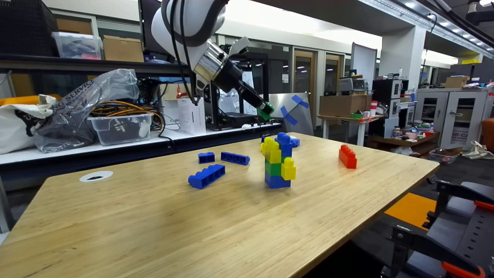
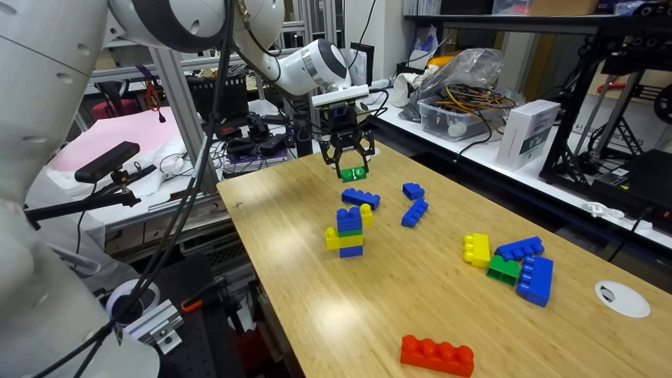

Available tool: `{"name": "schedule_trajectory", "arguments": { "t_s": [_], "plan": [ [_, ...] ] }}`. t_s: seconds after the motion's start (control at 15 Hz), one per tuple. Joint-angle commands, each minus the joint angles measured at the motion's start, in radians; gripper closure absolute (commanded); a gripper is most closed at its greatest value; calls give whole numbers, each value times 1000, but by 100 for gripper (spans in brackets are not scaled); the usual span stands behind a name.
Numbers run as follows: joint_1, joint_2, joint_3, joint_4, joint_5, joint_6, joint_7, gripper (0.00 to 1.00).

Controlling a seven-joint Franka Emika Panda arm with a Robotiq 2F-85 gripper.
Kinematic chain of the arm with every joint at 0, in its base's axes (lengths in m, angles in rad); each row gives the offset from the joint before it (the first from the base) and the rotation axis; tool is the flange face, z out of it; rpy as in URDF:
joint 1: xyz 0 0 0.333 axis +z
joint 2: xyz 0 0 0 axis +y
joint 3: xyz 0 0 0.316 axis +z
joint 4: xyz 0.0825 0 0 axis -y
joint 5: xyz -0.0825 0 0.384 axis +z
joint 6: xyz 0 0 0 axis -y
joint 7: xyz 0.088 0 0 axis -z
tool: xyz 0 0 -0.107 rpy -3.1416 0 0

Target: Take the green block on the right then place it at the top of the slack of blocks

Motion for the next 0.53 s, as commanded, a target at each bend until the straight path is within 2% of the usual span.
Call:
{"name": "schedule_trajectory", "arguments": {
  "t_s": [0.0,0.07,0.13,0.47],
  "plan": [
    [3,30,3,49,-5,-49,-18,56],
    [-3,12,7,14,-3,-15,1,56],
    [-3,12,7,16,-3,-16,1,31],
    [-3,12,8,16,-3,-16,1,31]
  ]
}}
